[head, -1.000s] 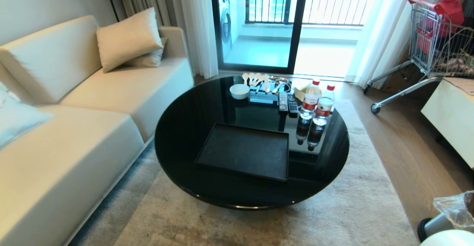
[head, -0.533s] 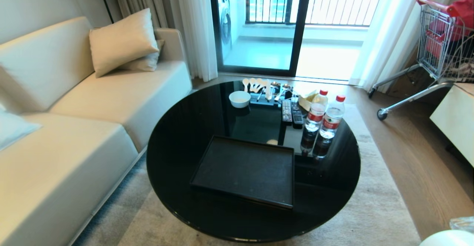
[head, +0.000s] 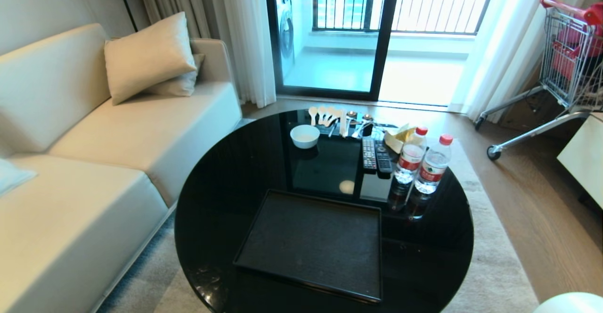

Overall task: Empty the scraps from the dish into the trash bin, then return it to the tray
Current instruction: Put the bowl back to the table

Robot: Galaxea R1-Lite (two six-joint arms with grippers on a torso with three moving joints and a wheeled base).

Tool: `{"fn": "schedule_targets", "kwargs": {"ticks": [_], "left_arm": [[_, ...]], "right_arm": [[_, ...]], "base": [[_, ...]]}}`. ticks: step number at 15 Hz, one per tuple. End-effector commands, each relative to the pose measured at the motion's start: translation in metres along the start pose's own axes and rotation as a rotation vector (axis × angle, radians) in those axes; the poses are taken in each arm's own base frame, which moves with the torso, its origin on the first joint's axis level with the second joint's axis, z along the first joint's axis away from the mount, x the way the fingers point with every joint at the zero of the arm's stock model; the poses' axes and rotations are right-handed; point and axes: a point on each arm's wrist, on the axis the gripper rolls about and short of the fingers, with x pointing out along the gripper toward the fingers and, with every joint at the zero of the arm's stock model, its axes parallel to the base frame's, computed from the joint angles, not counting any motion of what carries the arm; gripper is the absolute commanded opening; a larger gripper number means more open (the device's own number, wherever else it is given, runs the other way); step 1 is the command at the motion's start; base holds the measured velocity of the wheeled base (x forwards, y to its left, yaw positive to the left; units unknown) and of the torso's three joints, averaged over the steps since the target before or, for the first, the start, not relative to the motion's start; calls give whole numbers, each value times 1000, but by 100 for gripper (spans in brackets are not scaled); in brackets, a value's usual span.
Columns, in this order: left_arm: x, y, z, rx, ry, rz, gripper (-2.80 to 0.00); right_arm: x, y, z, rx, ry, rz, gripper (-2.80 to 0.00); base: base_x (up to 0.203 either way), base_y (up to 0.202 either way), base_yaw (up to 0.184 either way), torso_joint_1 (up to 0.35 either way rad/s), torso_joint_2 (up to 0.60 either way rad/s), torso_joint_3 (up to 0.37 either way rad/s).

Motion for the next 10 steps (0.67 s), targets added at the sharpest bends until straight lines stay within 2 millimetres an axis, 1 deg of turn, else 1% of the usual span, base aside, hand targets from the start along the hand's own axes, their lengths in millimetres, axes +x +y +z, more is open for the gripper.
{"fn": "schedule_targets", "kwargs": {"ticks": [1, 10], "left_arm": [[0, 0, 0, -1, -1, 0, -280], [0, 0, 0, -1, -1, 0, -280]], "right_arm": [[0, 0, 0, -1, 0, 1, -280], [0, 0, 0, -4, 0, 3, -280]], "base": [[0, 0, 0, 0, 0, 0], [0, 0, 0, 0, 0, 0]]}}
